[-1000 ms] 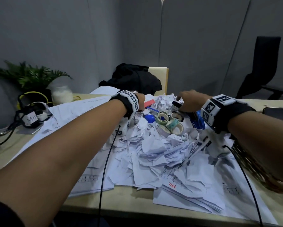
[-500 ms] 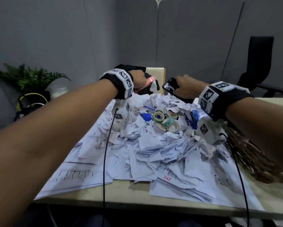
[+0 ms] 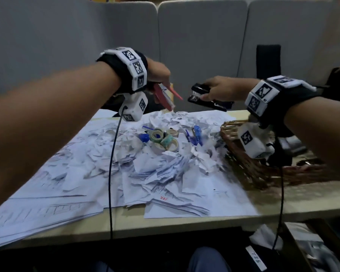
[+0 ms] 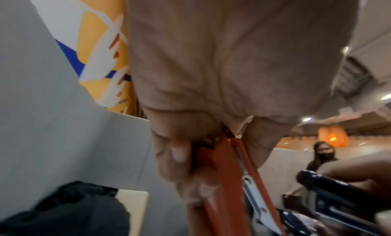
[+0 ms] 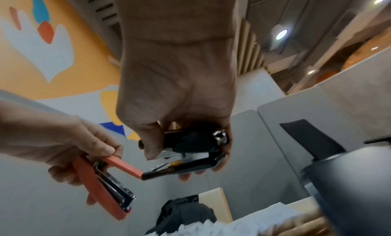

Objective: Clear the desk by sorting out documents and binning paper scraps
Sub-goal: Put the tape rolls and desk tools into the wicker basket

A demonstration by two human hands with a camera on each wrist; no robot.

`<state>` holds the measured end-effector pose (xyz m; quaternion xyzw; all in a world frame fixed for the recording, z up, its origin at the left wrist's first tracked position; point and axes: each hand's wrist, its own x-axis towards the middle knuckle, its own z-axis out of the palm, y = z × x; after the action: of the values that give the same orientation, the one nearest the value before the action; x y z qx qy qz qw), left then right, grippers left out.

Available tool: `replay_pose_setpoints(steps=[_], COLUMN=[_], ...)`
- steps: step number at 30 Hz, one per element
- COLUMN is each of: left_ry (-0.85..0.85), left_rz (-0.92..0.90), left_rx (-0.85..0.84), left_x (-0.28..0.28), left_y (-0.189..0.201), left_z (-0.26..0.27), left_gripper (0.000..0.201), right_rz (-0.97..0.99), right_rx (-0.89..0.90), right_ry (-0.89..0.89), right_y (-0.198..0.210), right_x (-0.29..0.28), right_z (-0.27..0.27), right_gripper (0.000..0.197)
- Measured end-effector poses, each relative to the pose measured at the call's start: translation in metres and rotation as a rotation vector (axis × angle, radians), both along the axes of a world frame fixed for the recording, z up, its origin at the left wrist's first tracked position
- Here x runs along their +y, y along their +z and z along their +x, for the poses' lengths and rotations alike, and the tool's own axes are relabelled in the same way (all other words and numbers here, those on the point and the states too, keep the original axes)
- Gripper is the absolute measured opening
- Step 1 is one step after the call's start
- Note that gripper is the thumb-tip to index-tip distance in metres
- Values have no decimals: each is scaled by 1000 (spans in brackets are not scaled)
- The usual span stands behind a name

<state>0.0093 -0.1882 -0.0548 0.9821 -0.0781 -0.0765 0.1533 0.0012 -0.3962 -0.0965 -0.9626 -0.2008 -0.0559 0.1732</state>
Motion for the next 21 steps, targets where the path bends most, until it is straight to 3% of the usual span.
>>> replay_pose_setpoints(steps=[4, 7, 12, 17, 21], left_ry=[-131, -245, -405, -461, -492], left_rz=[-98, -80, -179, -265, -241], left_rx=[10, 26, 113, 89, 64], left_x=[-57, -98, -160, -216, -252], left_y=[3, -1, -14, -30, -37], left_z=[5, 6, -9, -16, -19], left_gripper=[30, 36, 24, 29, 22], right_rz=[27, -133, -213, -366, -444], right_rx=[7, 85, 433, 438, 430], right_ry=[-72, -114, -108, -235, -216], right_y=[22, 29, 0, -35, -56], right_x=[-61, -115, -188, -231, -239], right_z=[-24, -39, -57, -55, -50], right_gripper=[45, 33, 16, 29, 29])
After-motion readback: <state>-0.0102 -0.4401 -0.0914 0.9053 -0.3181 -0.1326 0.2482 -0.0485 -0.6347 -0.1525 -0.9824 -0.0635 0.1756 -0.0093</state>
